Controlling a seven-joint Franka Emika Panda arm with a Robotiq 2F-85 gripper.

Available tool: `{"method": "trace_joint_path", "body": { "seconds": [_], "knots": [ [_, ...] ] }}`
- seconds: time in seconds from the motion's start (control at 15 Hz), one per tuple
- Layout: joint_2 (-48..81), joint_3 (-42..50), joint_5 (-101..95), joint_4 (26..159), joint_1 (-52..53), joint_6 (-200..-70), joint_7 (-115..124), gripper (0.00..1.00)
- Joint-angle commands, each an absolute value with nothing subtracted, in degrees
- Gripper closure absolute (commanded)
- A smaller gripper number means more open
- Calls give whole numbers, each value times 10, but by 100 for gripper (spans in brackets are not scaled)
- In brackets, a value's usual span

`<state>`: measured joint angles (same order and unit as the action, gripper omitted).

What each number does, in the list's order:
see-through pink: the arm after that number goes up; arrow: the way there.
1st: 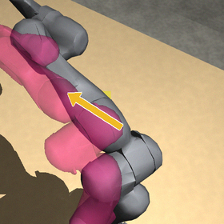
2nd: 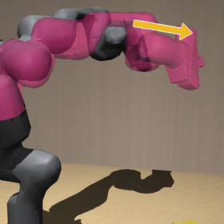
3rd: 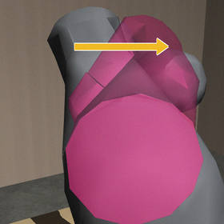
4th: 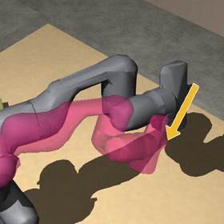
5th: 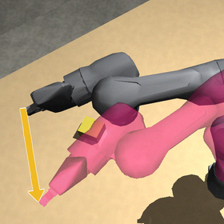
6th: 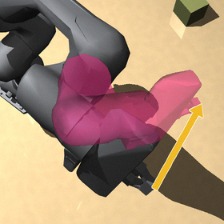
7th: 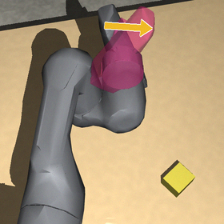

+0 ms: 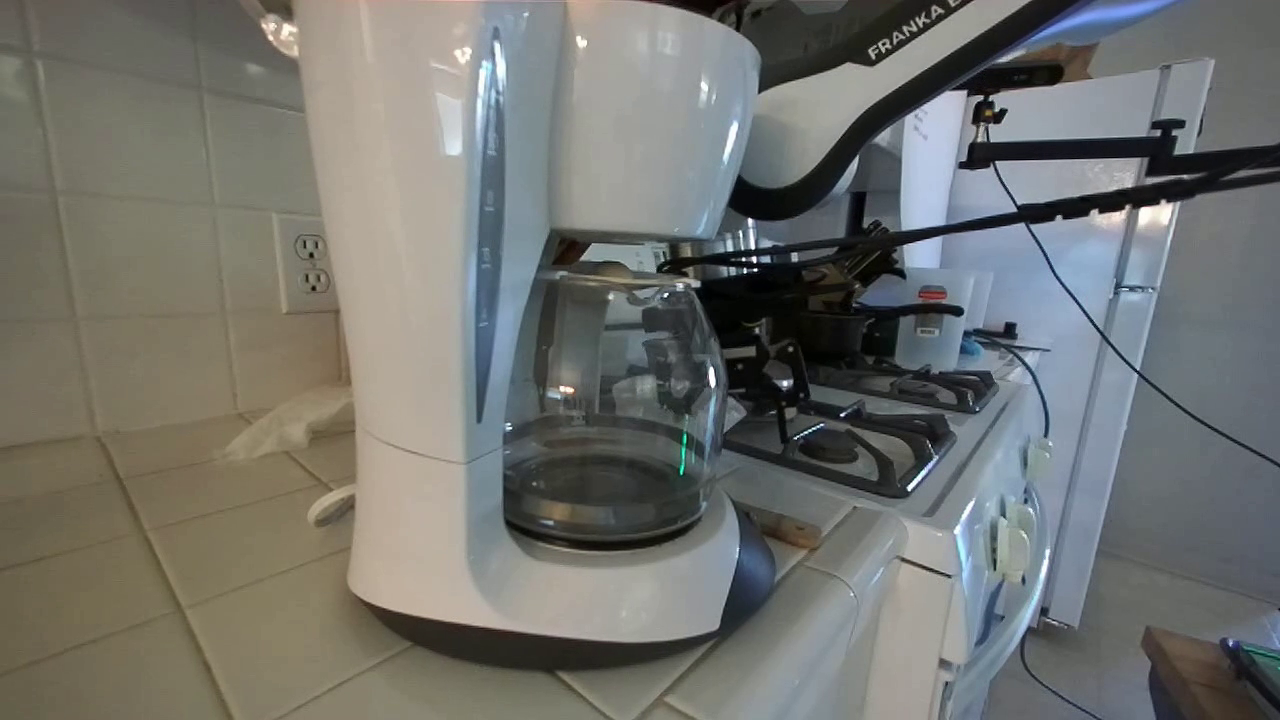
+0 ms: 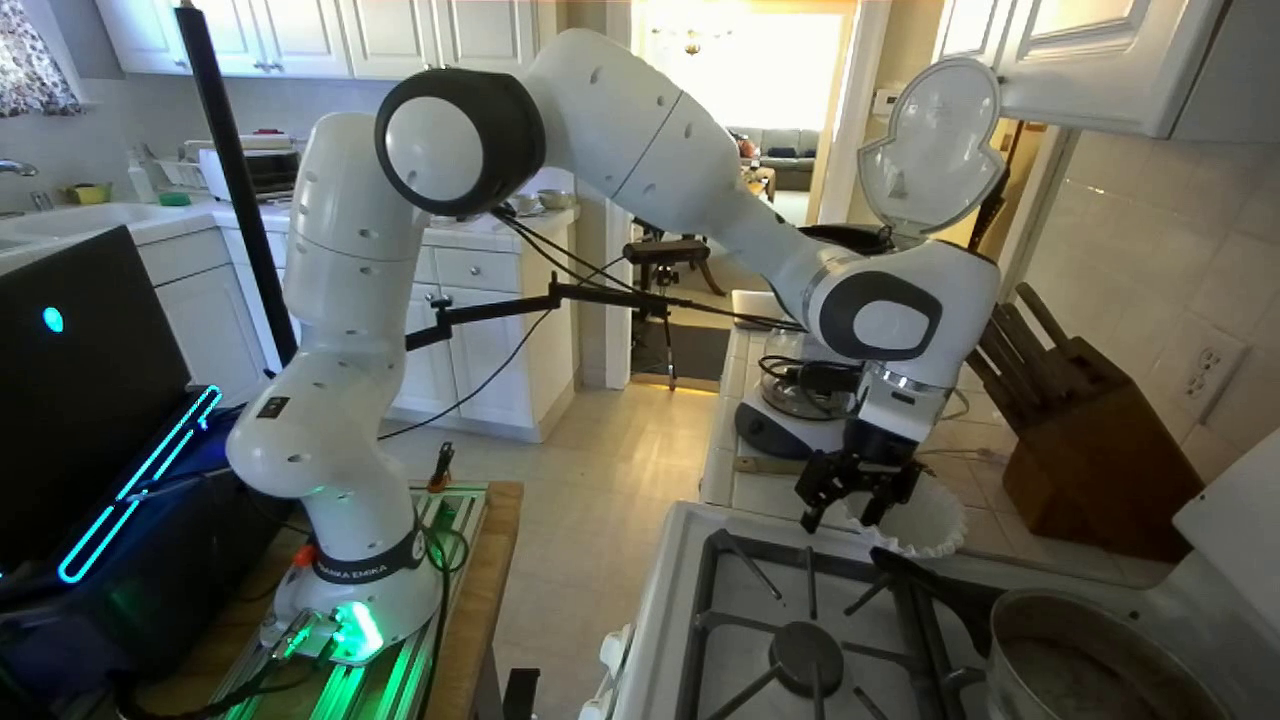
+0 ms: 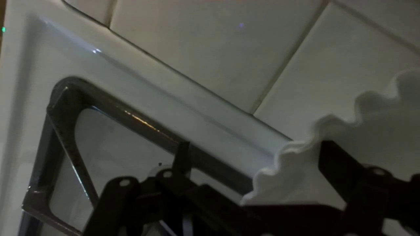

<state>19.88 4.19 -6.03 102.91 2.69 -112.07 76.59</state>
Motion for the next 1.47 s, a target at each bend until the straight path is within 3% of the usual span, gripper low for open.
{"method": "trace_joint_path", "body": {
  "seconds": [0.0,0.93,1.4],
  "knots": [
    [200,39,-48,1010,27,-1065,746,0],
    [157,23,-55,1048,37,-1002,646,0],
    [132,29,-32,1038,23,-1079,648,0]
  ]
}}
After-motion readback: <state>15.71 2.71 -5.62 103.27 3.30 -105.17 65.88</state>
